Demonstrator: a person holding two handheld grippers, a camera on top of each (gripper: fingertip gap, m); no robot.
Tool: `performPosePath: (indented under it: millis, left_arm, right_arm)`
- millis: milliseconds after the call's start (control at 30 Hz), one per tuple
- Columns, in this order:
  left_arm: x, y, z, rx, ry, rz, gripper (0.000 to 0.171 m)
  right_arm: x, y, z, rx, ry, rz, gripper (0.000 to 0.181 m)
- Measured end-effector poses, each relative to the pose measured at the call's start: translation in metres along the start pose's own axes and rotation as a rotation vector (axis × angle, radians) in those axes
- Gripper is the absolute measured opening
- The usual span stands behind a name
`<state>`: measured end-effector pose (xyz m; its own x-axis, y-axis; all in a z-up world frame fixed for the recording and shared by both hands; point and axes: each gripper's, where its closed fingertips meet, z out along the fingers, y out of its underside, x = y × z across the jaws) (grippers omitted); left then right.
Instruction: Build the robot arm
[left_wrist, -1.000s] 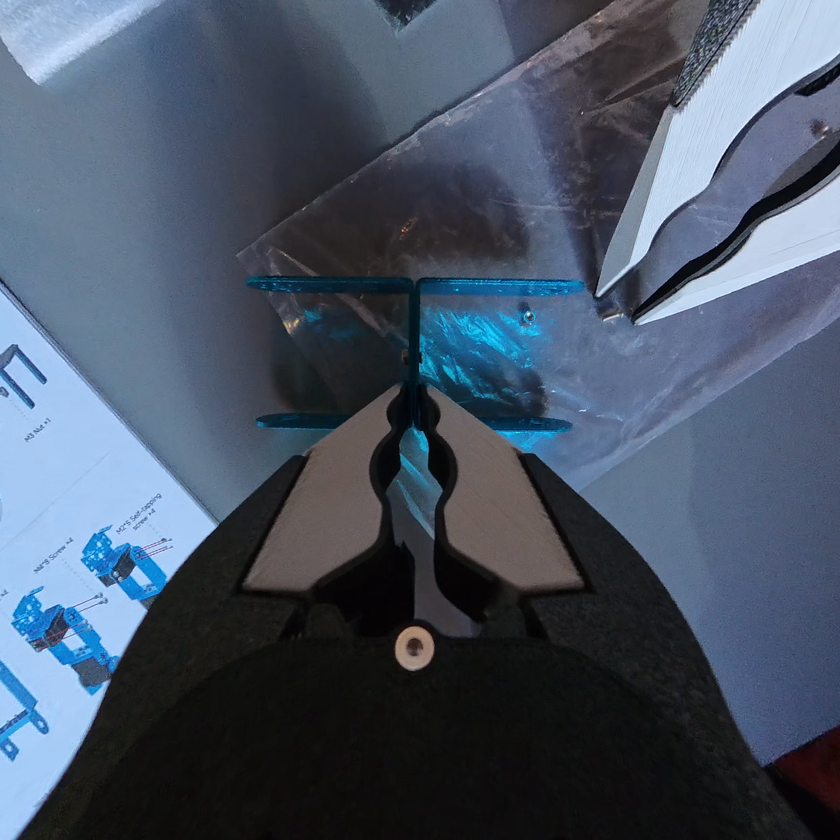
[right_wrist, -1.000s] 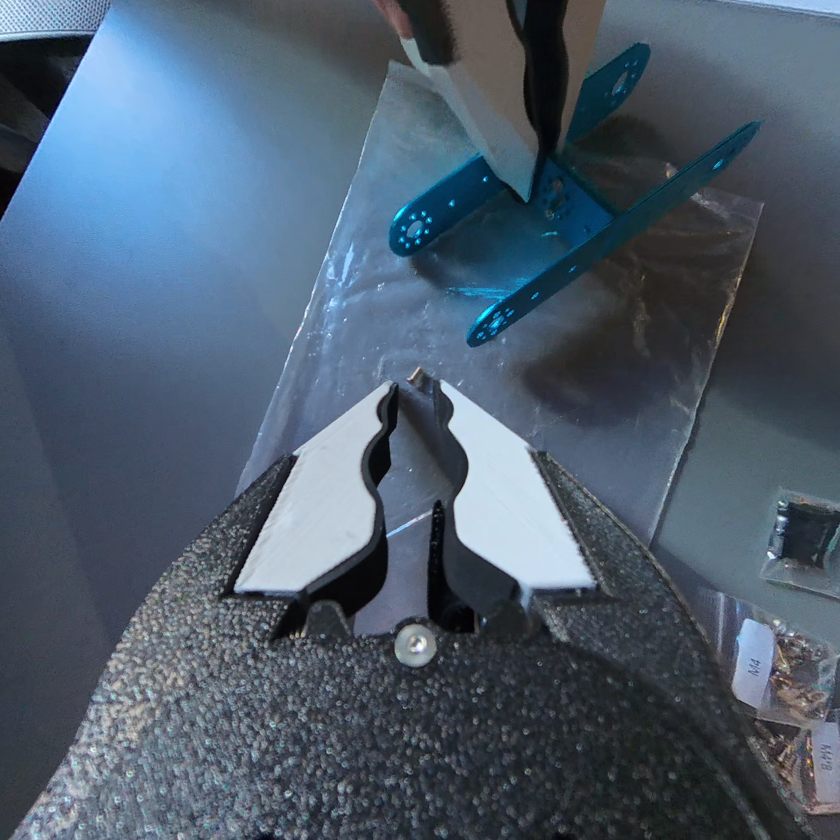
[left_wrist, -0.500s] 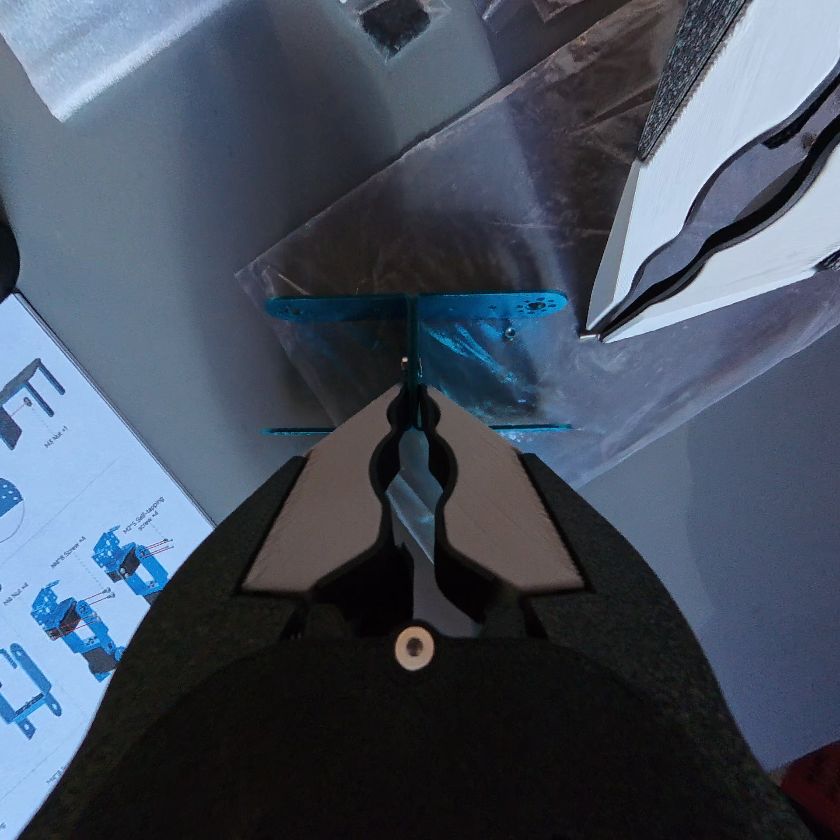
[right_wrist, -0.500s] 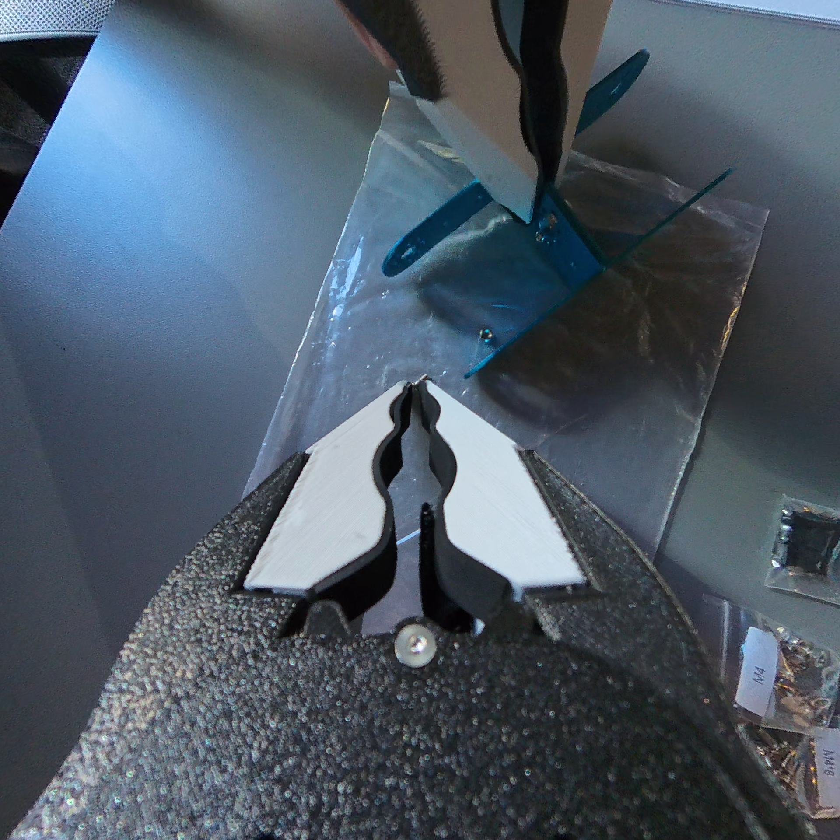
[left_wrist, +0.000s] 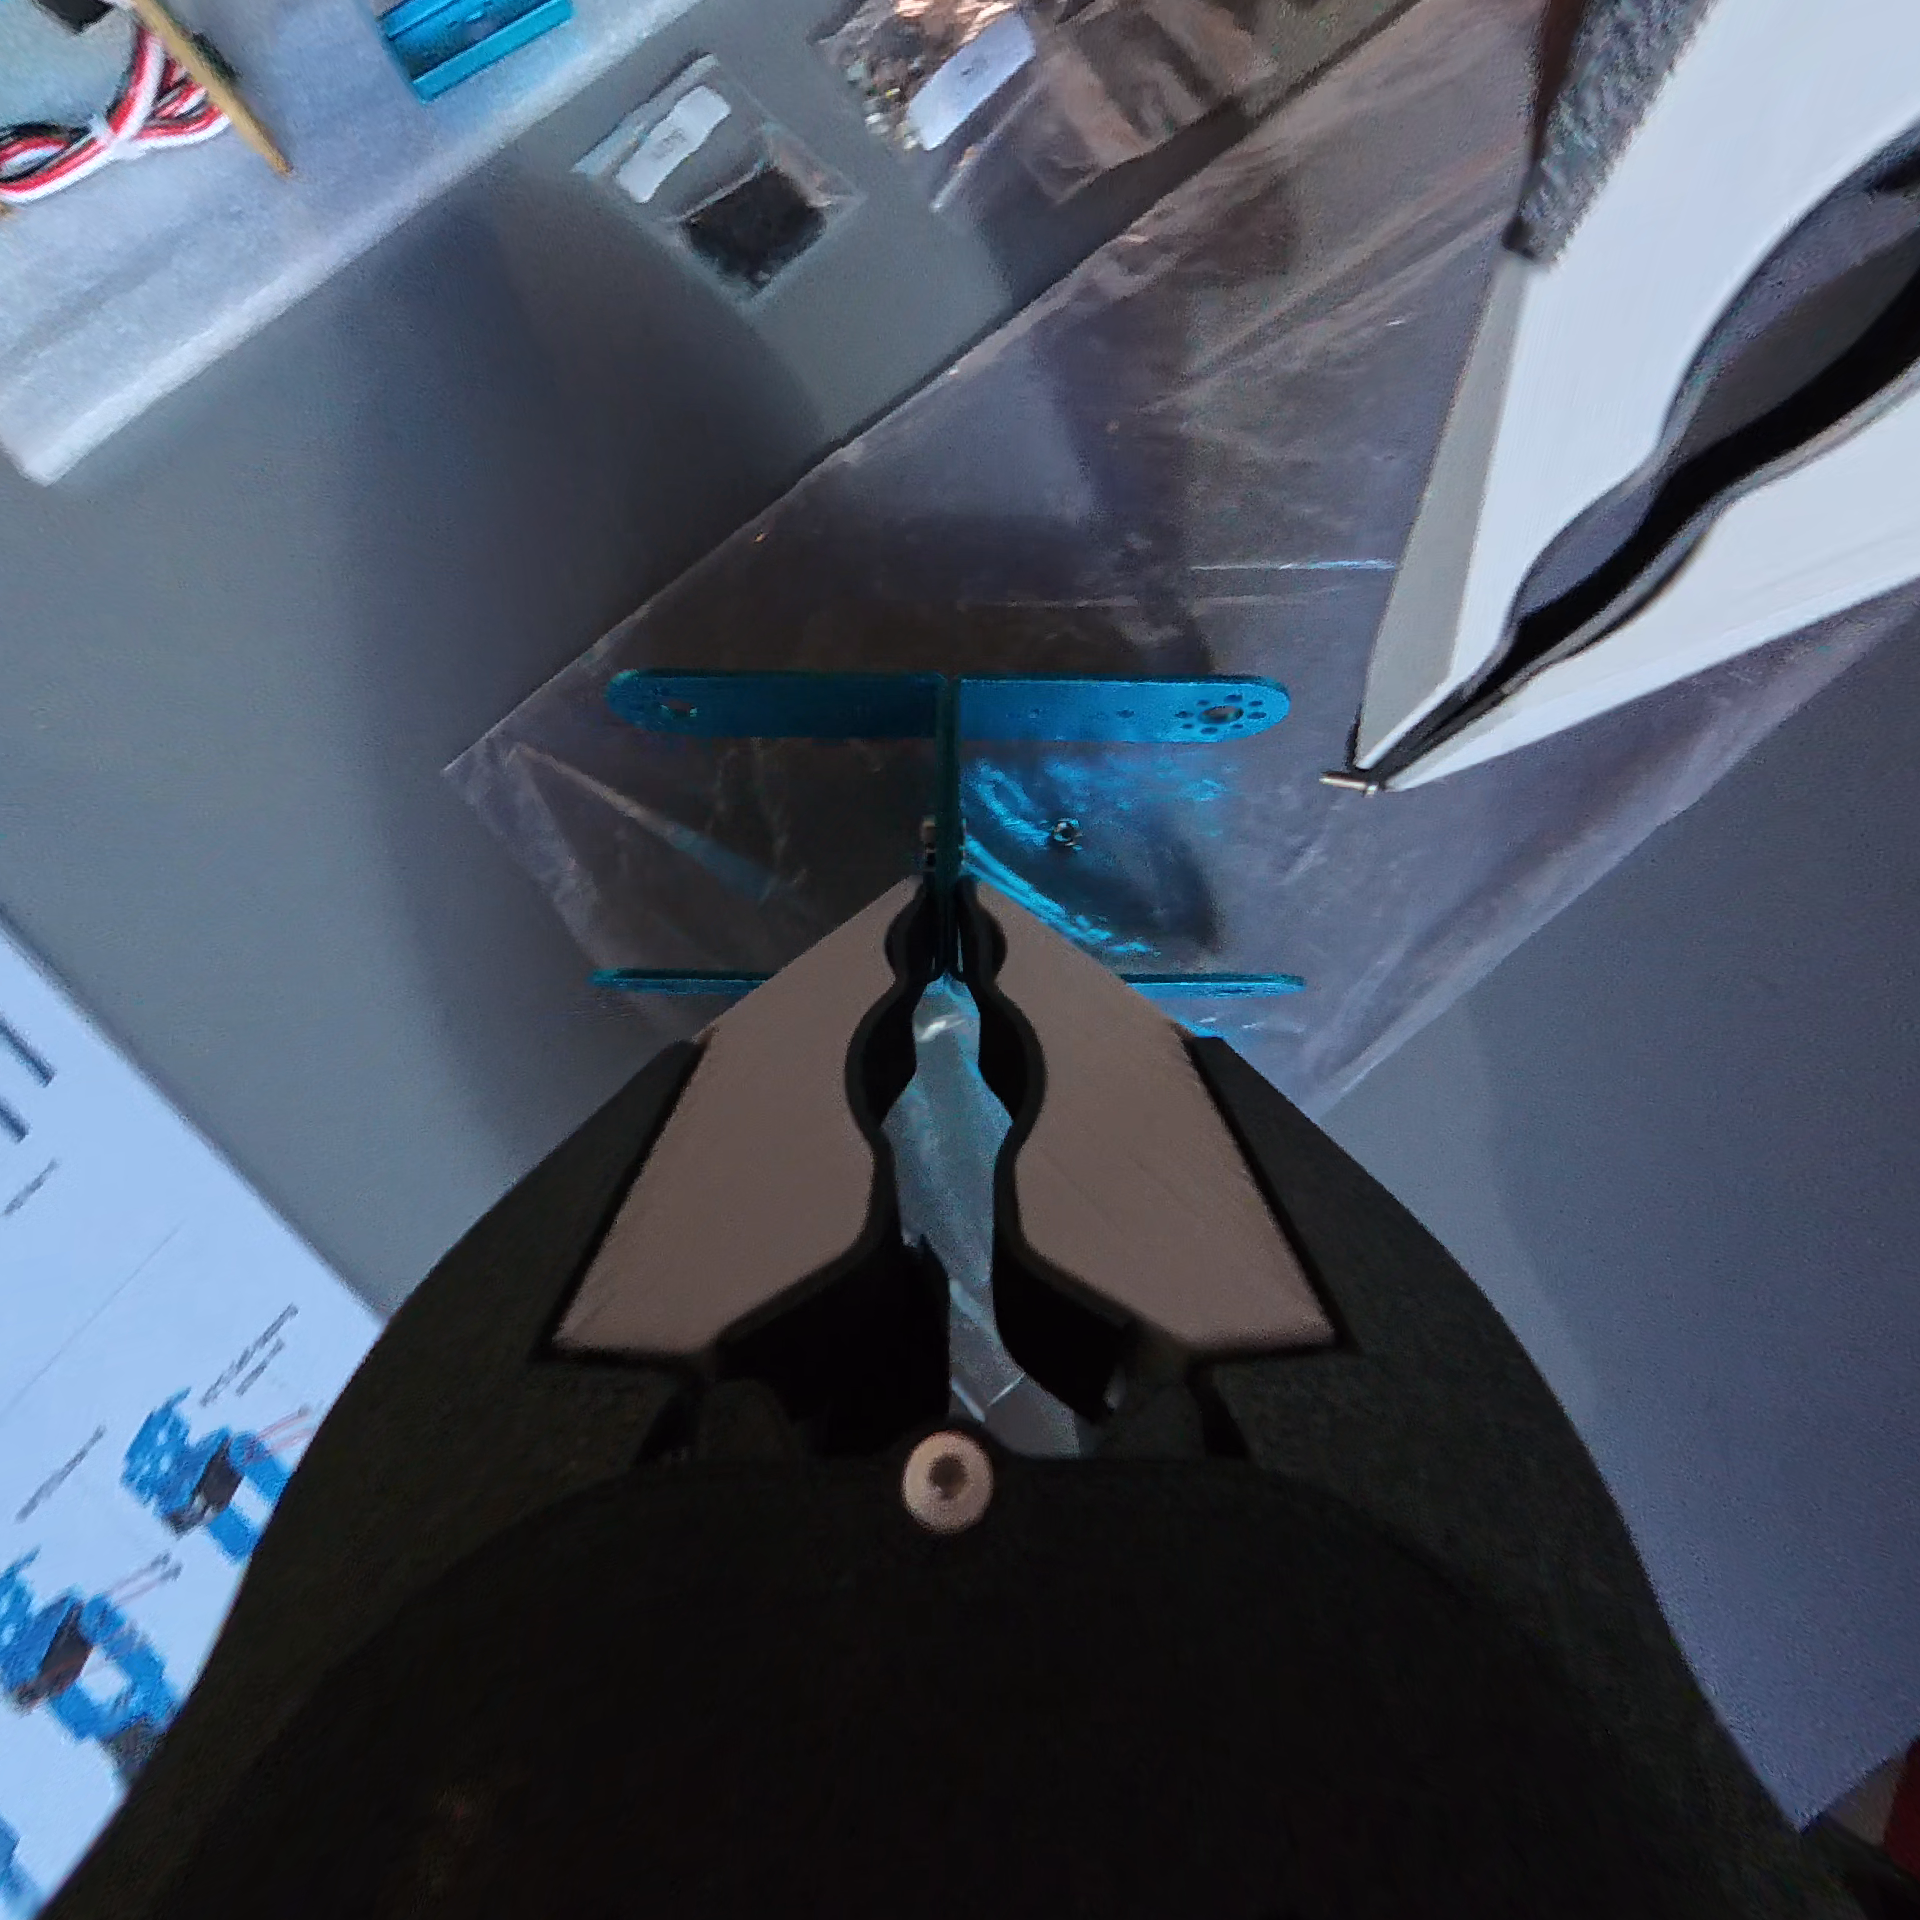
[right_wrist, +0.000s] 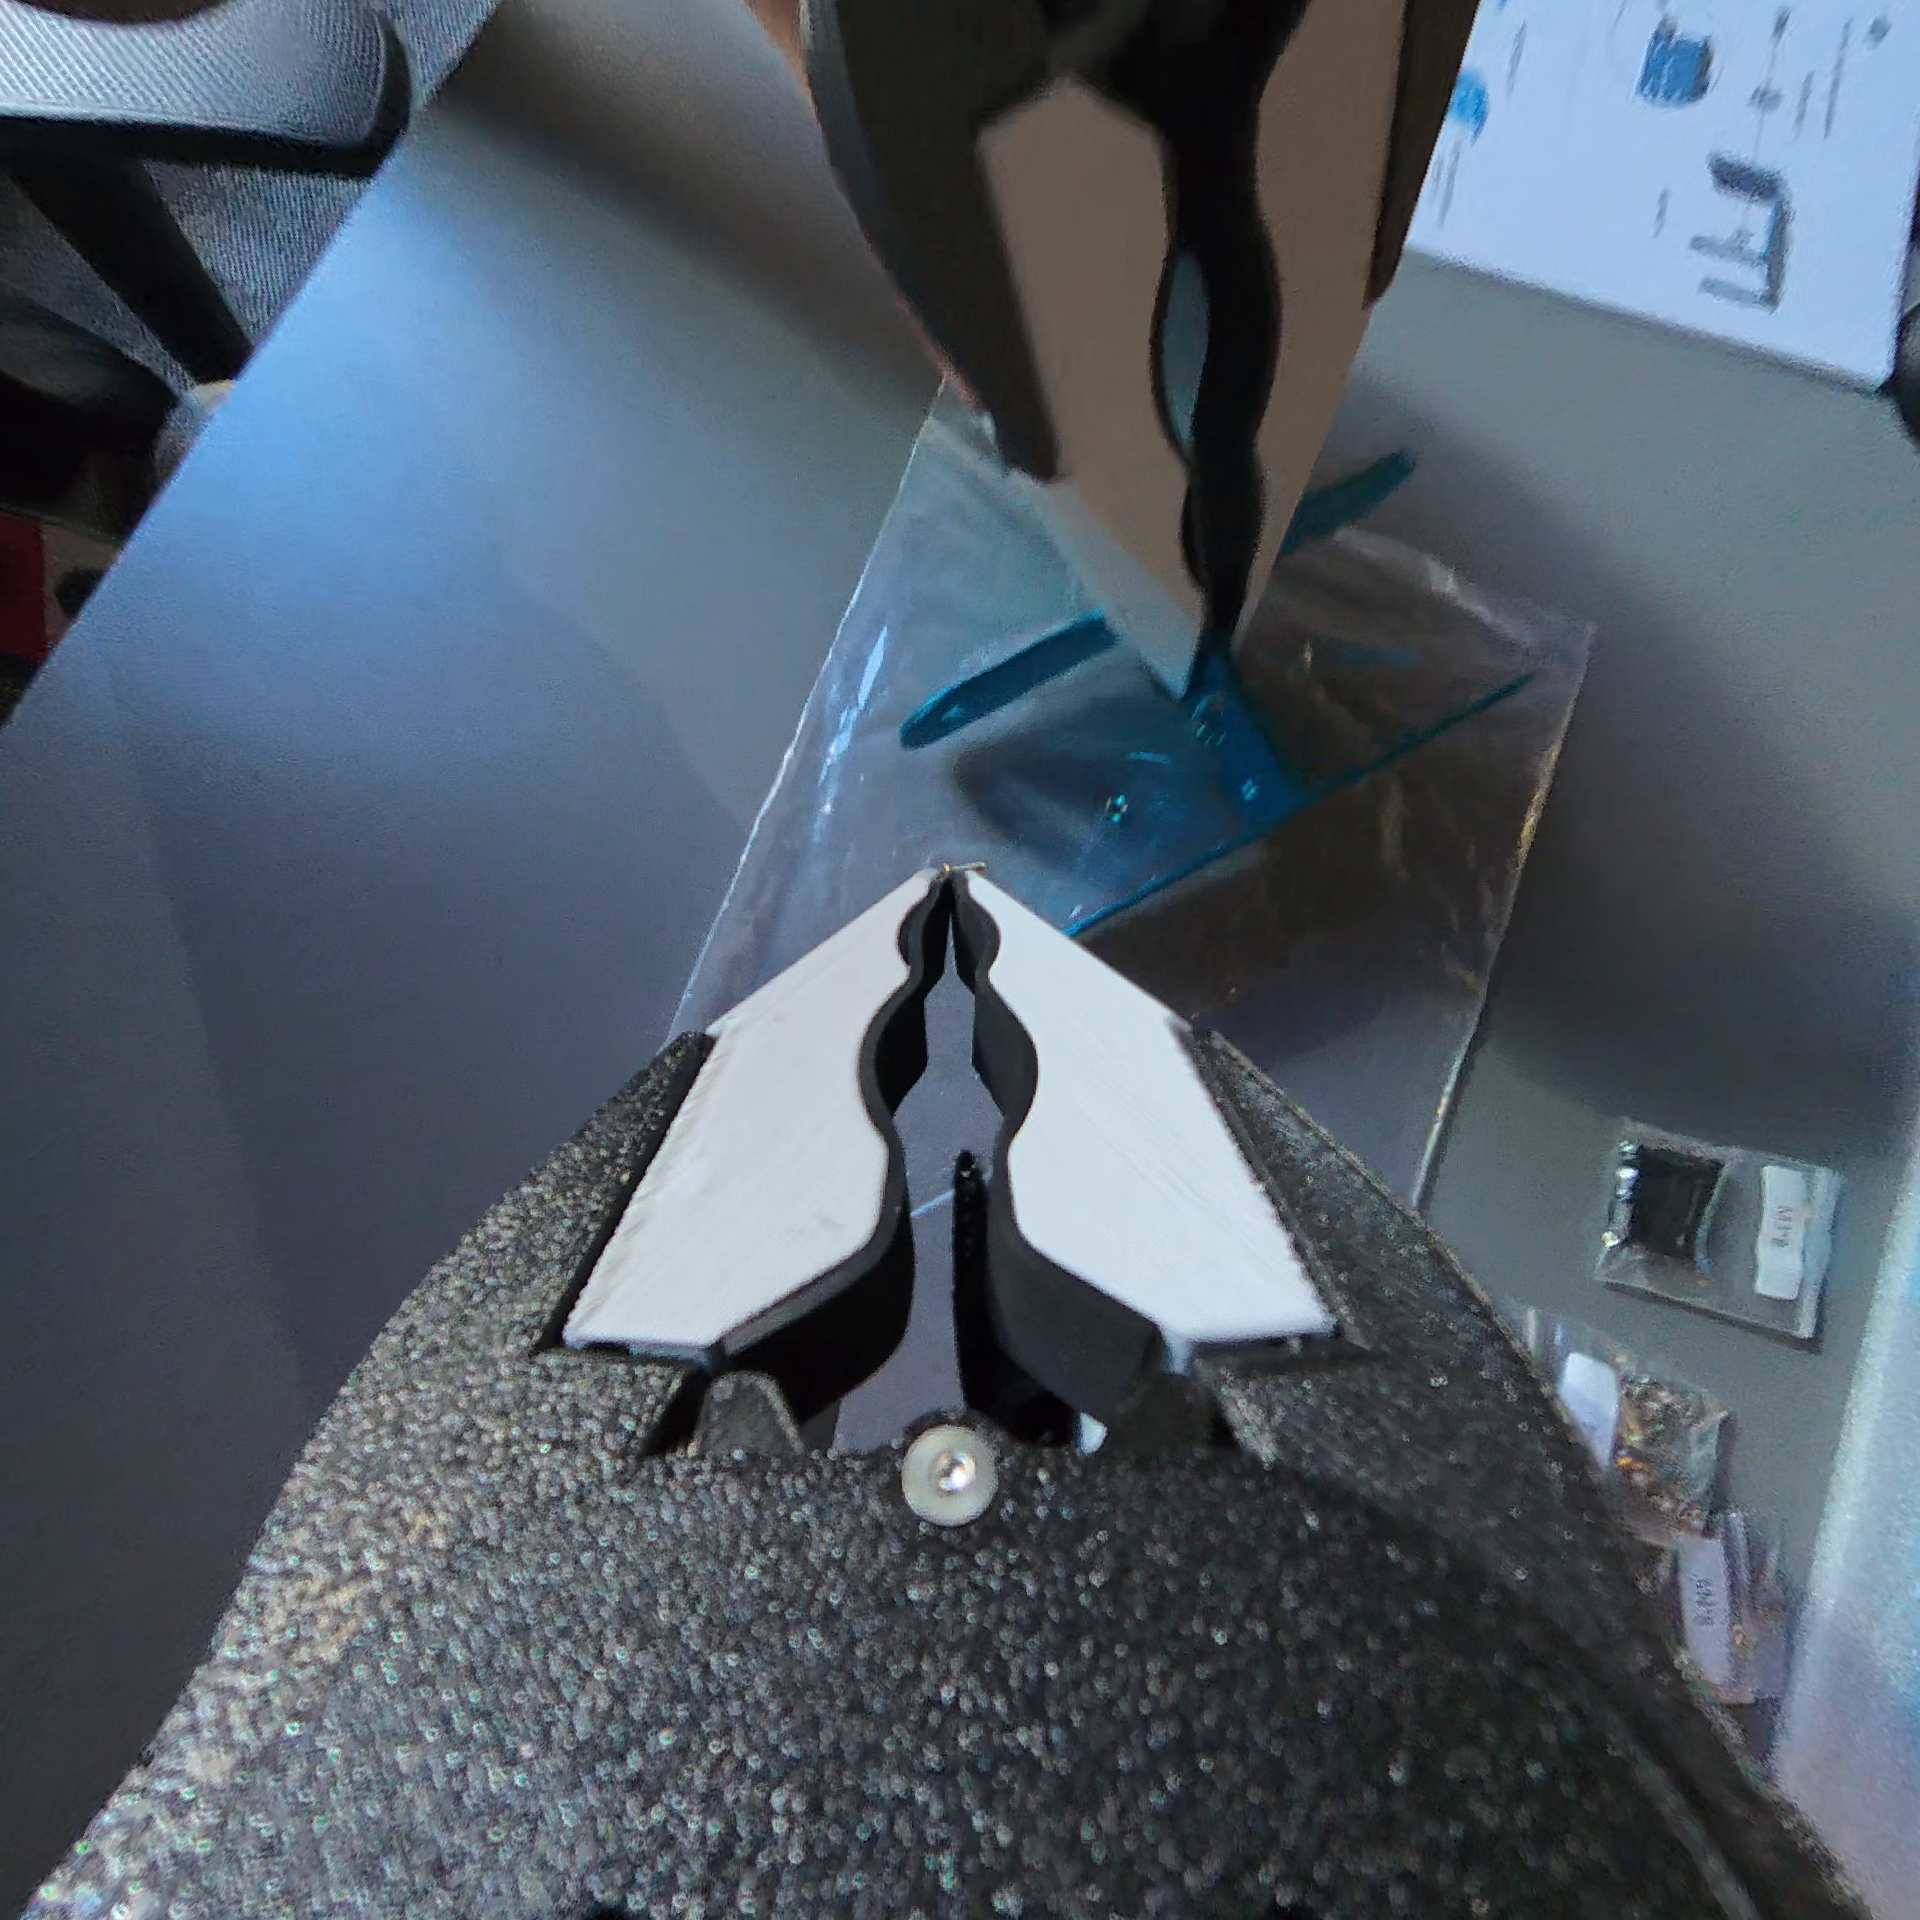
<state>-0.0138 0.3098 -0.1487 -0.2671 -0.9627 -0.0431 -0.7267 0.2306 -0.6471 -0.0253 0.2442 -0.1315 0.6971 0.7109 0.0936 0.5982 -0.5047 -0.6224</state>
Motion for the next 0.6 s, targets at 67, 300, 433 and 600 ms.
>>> performPosePath:
  millis: [67, 300, 433, 600]
  left_arm:
    - [0.003, -0.001, 0.003, 0.015, 0.037, 0.015, 0.002]
    - [0.002, -0.005, -0.012, 0.128, 0.146, -0.005, 0.022]
    - [-0.002, 0.0, -0.02, 0.15, 0.167, 0.059, 0.022]
    - [0.003, -0.003, -0.015, 0.15, 0.203, 0.127, 0.02]
  right_arm:
    - [0.005, -0.011, -0.003, 0.036, 0.029, -0.015, 0.0]
    - [0.022, -0.017, 0.015, -0.019, 0.076, -0.106, 0.0]
    - [0.03, -0.02, 0.025, -0.021, 0.061, -0.125, 0.0]
    - [0.037, -0.019, 0.036, -0.043, 0.064, -0.161, 0.0]
